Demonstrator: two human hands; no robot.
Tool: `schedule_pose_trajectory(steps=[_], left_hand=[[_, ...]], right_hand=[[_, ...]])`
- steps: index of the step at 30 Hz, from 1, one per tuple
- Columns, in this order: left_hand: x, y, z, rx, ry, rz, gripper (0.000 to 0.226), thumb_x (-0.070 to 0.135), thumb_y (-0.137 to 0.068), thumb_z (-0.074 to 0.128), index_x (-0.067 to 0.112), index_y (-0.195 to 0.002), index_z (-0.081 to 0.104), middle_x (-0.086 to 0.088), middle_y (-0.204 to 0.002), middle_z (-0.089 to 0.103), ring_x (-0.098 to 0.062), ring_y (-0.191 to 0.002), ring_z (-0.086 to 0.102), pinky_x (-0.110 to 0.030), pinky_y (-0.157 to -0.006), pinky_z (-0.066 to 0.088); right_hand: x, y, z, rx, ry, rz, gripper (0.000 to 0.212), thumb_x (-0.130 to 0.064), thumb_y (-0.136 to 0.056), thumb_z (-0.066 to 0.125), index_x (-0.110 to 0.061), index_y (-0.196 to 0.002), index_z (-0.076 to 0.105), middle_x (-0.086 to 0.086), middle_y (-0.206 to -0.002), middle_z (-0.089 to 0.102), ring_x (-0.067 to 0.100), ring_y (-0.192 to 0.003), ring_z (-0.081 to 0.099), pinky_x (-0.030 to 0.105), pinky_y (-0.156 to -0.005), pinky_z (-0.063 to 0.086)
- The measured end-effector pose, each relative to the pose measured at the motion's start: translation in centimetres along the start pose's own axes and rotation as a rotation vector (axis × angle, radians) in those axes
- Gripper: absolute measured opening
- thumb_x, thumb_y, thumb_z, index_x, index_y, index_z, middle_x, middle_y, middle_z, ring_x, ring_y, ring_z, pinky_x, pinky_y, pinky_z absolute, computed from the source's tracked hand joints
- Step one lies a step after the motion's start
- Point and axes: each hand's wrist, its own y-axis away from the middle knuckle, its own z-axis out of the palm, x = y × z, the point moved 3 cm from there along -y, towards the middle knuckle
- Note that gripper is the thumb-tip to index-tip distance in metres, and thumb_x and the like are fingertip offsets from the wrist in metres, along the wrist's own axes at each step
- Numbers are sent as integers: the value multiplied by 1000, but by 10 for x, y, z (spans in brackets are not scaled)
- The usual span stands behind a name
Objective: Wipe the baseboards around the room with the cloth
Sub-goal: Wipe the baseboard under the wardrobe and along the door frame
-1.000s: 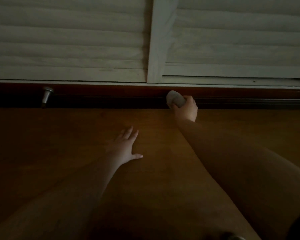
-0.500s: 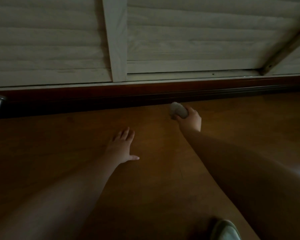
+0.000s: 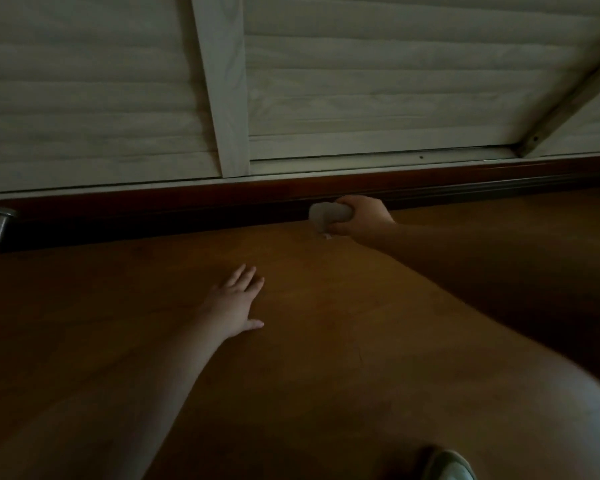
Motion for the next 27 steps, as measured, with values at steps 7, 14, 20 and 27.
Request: schedule_pose_trajectory(steps=[7,14,20,27], left_hand=[[44,-29,-18,93,59,27,99,66,-86,55,35,-156,-8,7,-162,-24,-20,-150,-19,-52,-119,13],[94,-62,-28,154,40,83,113,78,-78,54,33,-154,-17,7,-160,-28,-20,-149,-22,-49,-120,5],[103,-89,-4,51,23,5,122,89,-71,43,31,-145,-34,6,-153,-44,-19,-143,-34,-48,-120,-8],[111,-85,-19,-80,87,-41,120,74,-79,59,32,-147,-30,9,-152,-45,-18,-145,-30,-50,-120,11]], right_hand=[[73,52,-59,86,22,-3,57,-48,-80,76,-32,-130,53,-15,-101,55,-4,-81,54,10,-60,41],[173,64,-33,228,-9,76,61,-48,-85,72,-27,-137,49,-7,-121,58,10,-105,56,17,-76,44],[217,48,16,220,-46,23,74,-54,-88,60,-23,-150,32,5,-145,47,20,-131,46,39,-104,44],[221,40,21,224,-42,-18,71,-54,-89,60,-21,-147,35,5,-149,45,22,-137,43,44,-109,42]])
